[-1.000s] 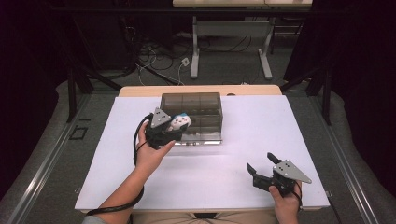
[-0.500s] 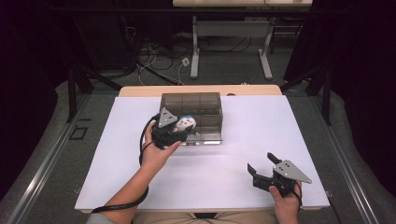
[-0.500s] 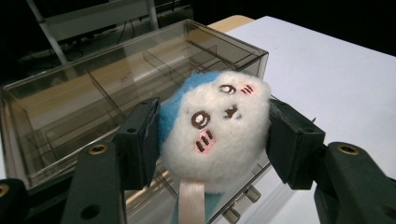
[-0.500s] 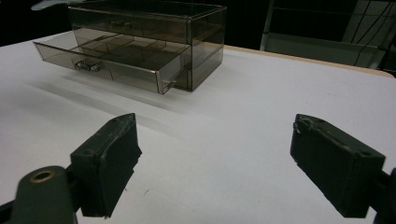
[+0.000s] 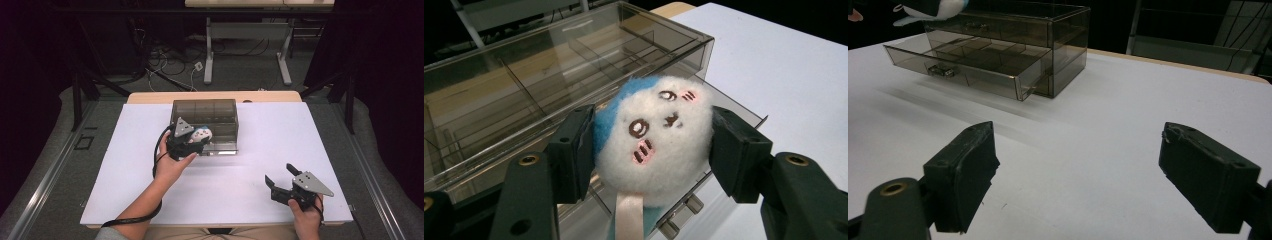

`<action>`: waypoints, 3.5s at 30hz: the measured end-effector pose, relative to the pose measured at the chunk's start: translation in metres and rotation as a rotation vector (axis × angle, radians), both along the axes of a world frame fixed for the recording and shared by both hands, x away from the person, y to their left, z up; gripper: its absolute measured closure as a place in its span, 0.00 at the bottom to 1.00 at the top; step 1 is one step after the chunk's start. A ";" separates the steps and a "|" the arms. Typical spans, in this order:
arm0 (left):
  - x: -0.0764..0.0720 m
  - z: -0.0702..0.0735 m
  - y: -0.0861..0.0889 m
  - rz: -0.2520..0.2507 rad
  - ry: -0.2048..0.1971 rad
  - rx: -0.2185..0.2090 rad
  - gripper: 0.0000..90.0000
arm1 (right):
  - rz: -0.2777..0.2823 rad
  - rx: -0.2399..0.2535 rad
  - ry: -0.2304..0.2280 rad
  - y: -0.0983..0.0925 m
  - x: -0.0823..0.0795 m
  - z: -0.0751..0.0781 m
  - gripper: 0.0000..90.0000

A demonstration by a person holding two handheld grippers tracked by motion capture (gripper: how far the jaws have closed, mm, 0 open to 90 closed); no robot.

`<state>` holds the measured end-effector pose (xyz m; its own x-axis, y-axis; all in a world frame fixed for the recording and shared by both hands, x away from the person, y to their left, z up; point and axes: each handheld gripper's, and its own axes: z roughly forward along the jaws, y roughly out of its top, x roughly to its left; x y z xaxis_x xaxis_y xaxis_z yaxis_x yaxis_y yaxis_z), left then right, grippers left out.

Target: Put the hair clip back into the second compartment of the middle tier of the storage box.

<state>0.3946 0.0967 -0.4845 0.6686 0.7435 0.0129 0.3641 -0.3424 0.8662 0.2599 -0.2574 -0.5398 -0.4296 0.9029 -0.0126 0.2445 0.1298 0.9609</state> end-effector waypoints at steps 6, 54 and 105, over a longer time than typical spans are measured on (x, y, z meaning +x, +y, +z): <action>0.002 -0.006 -0.002 -0.004 0.020 0.013 0.44 | -0.002 0.000 0.000 0.000 0.000 0.000 0.16; 0.012 -0.023 -0.014 -0.003 0.098 0.034 0.27 | -0.006 -0.003 0.003 0.000 0.000 0.000 0.16; -0.023 0.002 0.034 -0.006 0.073 -0.159 0.00 | 0.001 0.001 0.002 0.001 0.000 0.000 0.16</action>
<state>0.3718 0.1305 -0.4825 0.6682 0.7280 -0.1531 0.4263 -0.2060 0.8808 0.2598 -0.2567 -0.5393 -0.4306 0.9025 -0.0109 0.2467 0.1293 0.9604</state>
